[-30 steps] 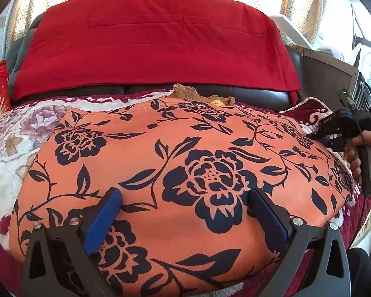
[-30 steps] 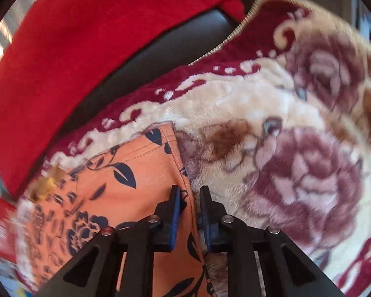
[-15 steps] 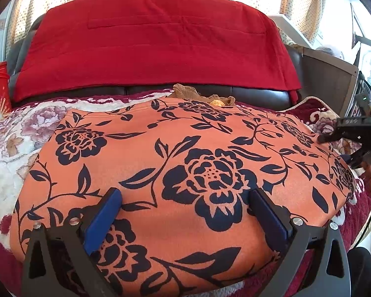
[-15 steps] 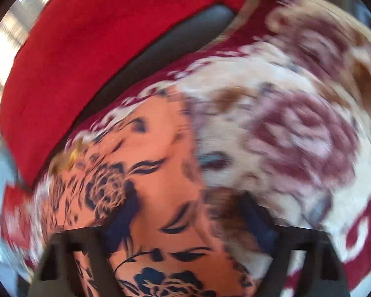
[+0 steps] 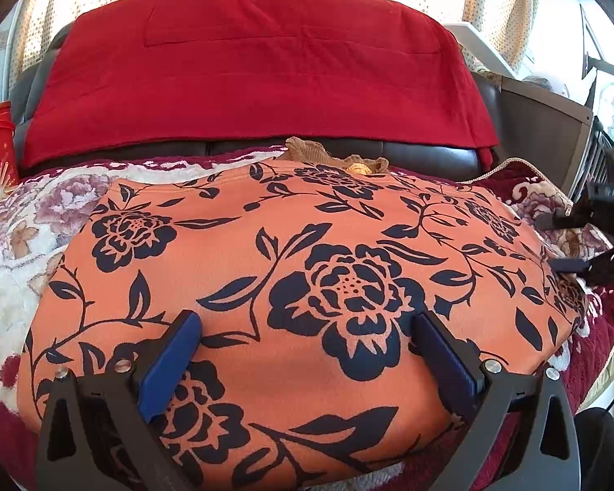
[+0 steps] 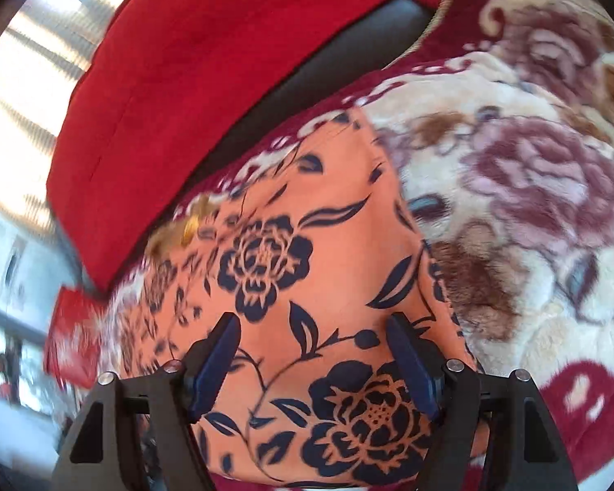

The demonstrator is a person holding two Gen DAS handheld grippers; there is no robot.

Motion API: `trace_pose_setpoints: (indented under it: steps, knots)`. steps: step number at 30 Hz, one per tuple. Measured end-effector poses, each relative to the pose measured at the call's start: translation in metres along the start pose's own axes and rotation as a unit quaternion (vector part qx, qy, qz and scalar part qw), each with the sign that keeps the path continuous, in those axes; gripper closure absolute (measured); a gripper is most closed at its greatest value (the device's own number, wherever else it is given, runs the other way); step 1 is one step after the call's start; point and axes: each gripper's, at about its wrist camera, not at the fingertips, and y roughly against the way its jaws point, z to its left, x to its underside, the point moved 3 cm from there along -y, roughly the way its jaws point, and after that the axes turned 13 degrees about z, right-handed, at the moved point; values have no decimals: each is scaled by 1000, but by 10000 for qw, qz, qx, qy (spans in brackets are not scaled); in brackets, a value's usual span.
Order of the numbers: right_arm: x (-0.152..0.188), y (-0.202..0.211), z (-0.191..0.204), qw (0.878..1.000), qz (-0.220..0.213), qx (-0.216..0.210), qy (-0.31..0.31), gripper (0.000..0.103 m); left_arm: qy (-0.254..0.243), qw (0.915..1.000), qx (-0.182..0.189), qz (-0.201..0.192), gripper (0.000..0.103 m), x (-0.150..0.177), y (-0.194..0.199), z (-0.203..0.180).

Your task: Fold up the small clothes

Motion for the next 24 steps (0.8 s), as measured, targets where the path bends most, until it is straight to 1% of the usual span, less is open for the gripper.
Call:
trace_pose_setpoints:
  steps: [2, 3, 5, 6, 7, 8, 12, 17, 24]
  knots:
    - [5, 0, 20, 9987, 38, -85, 495, 24, 10, 10000, -13, 4, 0, 0, 0, 0]
    - [5, -5, 24, 9977, 112, -59, 668, 23, 17, 10000, -16, 6, 0, 0, 0, 0]
    - [4, -21, 13, 9966, 259, 419, 660, 22, 14, 10000, -10, 11, 0, 0, 0, 0]
    - [3, -25, 4, 9977, 245, 433, 459, 22, 4, 10000, -5, 12, 0, 0, 0, 0]
    - [7, -21, 0, 9993, 82, 258, 254, 22, -9, 10000, -7, 14, 0, 0, 0, 0]
    - [8, -17, 1, 9997, -17, 191, 154, 22, -18, 10000, -3, 13, 0, 0, 0, 0]
    - [20, -11, 9, 9992, -67, 158, 352, 22, -4, 10000, -41, 14, 0, 0, -1, -2]
    - [43, -1, -15, 9994, -227, -266, 20, 22, -5, 10000, -50, 12, 0, -1, -1, -3]
    - [57, 14, -30, 9988, -279, -368, -163, 22, -12, 10000, -54, 7, 0, 0, -1, -3]
